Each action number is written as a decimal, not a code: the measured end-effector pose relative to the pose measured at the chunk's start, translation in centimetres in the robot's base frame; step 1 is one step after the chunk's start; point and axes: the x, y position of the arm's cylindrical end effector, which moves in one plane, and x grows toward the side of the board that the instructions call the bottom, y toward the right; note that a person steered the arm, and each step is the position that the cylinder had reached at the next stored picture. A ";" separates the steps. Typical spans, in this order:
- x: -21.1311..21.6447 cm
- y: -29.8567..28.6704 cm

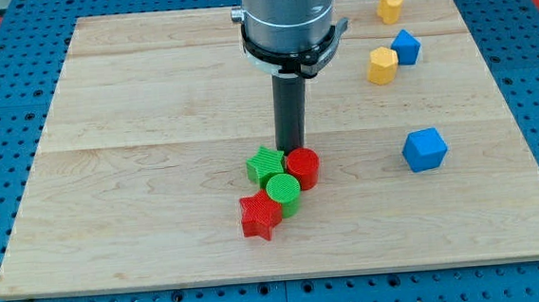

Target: Move blue triangle a bit right

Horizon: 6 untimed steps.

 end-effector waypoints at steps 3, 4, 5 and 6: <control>0.2 2.7; 6.5 7.0; 7.5 13.2; 5.5 17.7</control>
